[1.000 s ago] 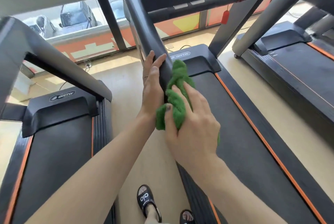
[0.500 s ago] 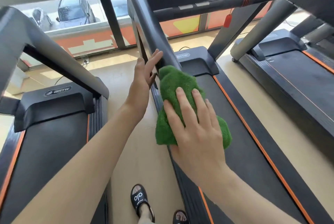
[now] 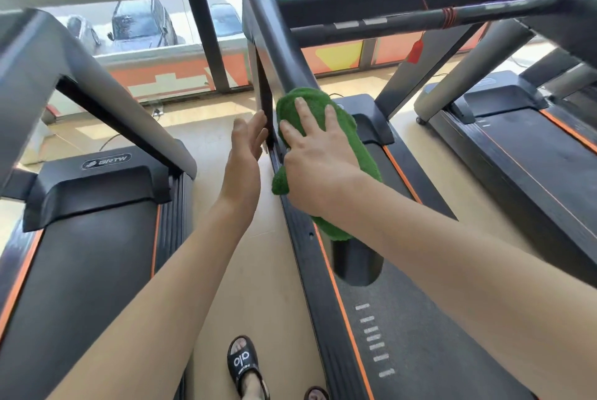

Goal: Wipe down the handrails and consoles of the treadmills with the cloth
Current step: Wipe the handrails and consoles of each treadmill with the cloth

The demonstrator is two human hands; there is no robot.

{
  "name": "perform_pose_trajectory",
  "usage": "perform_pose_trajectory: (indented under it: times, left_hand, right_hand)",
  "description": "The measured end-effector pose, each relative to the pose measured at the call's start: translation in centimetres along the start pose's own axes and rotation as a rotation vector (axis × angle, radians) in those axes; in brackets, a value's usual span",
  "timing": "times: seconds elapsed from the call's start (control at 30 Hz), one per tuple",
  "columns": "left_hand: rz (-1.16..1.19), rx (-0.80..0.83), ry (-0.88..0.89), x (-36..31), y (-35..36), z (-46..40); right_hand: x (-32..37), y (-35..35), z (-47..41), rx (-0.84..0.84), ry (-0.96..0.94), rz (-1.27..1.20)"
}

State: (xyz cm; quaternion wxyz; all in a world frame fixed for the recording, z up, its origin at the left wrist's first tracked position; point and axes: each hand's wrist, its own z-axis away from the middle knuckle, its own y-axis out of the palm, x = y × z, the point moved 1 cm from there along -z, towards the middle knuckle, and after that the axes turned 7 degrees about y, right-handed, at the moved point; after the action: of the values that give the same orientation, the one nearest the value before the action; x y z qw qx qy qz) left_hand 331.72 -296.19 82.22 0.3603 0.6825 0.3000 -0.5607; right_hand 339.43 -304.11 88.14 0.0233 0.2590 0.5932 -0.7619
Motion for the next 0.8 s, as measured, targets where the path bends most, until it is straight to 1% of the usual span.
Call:
perform_pose_trajectory:
  times: [0.07,0.13,0.23,0.3,0.37,0.5,0.6,0.7,0.8]
  left_hand:
    - [-0.018,0.009,-0.013,0.6,-0.3,0.7]
    - [-0.036,0.03,-0.017,1.1,-0.1,1.3]
    - [-0.069,0.064,0.008,1.3,0.4,1.4]
    - [-0.08,0.079,0.013,1.1,0.4,0.8]
    - [-0.075,0.077,0.014,0.7,0.1,-0.1]
    - [-0.059,0.047,-0.013,0.2,-0.9,-2.8]
    - [-0.067,0.045,-0.033,0.6,-1.7,-4.9]
    - [-0.081,0.063,-0.064,0.7,-2.1,-6.9]
    - [-0.085,0.096,-0.081,0.2,-1.8,-9.2]
  right_hand:
    - [0.1,1.0,3.3,-0.06,-0.046,-0.036]
    - [0.1,1.7,6.7,-0.078,-0.107,-0.053]
    - [-0.3,1.6,8.3,-0.029,-0.139,-0.064]
    - [-0.7,0.7,6.4,-0.011,-0.153,-0.114]
    - [-1.2,-0.5,2.8,0.001,-0.152,-0.158]
    - [-2.8,-1.6,-6.3,-0.049,-0.133,-0.157]
    - [-3.8,-2.7,-12.2,-0.092,-0.092,-0.212]
    - [-3.8,-3.2,-14.2,-0.082,-0.003,-0.237]
    - [-3.3,-2.1,-11.3,-0.053,0.139,-0.355]
